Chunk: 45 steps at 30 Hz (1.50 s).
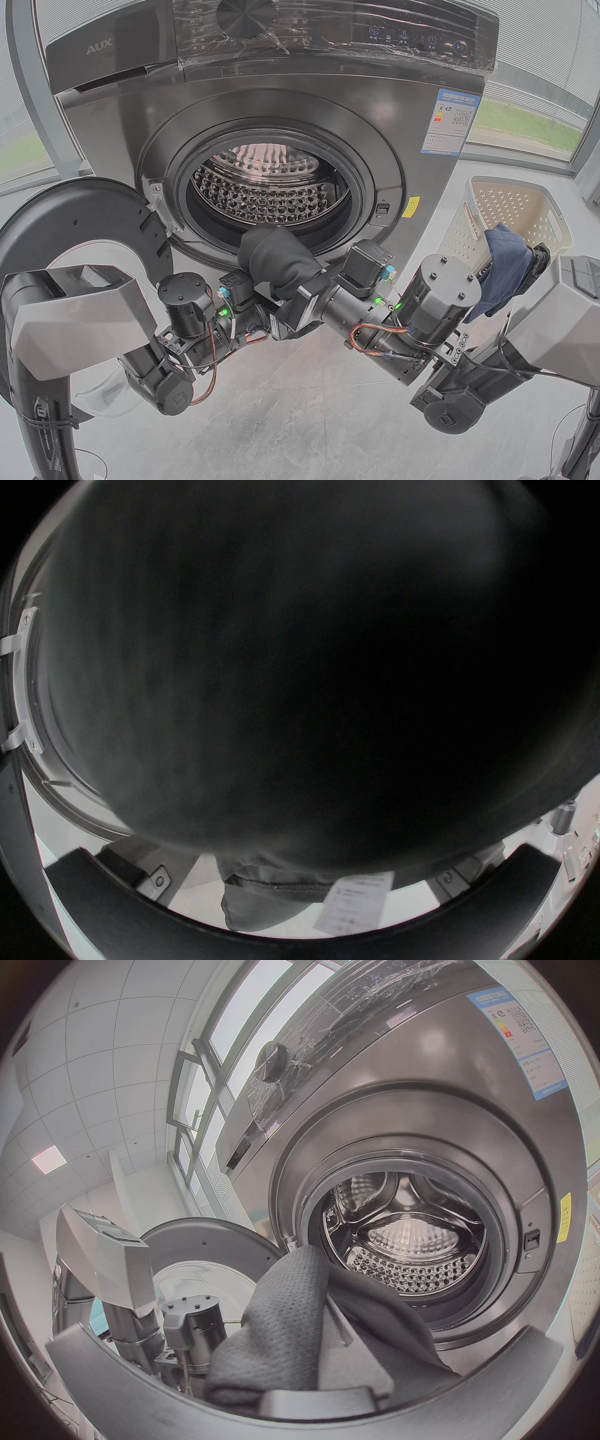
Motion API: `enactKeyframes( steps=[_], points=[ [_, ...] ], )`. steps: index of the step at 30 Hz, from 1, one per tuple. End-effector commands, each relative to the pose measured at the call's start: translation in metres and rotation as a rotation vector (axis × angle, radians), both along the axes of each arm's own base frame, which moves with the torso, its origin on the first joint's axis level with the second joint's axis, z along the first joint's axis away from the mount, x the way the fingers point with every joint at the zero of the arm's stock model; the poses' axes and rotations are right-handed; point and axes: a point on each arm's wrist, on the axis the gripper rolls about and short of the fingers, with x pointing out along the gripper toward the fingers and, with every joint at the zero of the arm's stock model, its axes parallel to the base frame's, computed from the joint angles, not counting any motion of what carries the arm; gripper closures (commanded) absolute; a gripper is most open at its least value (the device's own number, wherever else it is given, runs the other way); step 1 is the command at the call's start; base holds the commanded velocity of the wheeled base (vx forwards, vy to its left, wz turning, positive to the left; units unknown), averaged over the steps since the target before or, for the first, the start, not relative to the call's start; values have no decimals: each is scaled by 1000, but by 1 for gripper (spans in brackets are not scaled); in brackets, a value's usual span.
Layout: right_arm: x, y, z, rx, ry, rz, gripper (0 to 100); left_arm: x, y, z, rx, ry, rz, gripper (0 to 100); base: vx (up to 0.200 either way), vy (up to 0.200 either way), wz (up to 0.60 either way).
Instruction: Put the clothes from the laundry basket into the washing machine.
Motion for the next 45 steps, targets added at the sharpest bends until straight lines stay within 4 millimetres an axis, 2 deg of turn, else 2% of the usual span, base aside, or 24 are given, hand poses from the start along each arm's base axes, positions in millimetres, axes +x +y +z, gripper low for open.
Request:
enactKeyframes(
  steps=[1, 2, 9, 13, 19, 23, 29, 34, 35, 40, 41, 45],
  points=[
    [-1, 1, 0, 1, 1, 4, 100, 7, 0, -6, 0, 5, 29, 0, 0, 0, 0],
    [-1, 1, 0, 2, 2, 3, 100, 7, 0, -7, 0, 5, 37, 100, 0, 0, 0],
    [3, -3, -1, 10, 17, -25, 100, 11, -1, 3, -46, -12, 77, 100, 0, 0, 0],
    [10, -10, 0, 17, 22, -54, 100, 7, 2, 11, -65, -10, 82, 100, 0, 0, 0],
    [28, -31, -5, 10, 48, -127, 100, -18, 16, 25, -56, 7, 79, 100, 0, 0, 0],
    [38, -45, -15, -16, 75, -170, 100, -46, 31, 39, -46, 10, 69, 100, 0, 0, 0],
    [40, -39, -32, -41, 102, -160, 100, -70, 42, 51, -51, 5, 59, 100, 0, 0, 0],
    [31, -29, -33, -38, 104, -123, 100, -74, 44, 57, -61, -8, 62, 100, 0, 0, 0],
    [29, -27, -31, -34, 100, -117, 0, -74, 44, 57, -62, -9, 63, 100, 0, 0, 0],
    [12, -28, -24, -40, 98, -81, 0, -74, 46, 57, -62, -6, 73, 100, 0, 0, 0],
    [-2, -34, -26, -74, 115, -61, 0, -76, 49, 57, -60, -6, 76, 100, 0, 0, 0],
    [-27, -52, -32, -163, 140, -29, 0, -89, 54, 60, -56, -3, 85, 100, 0, 0, 0]
  ],
)
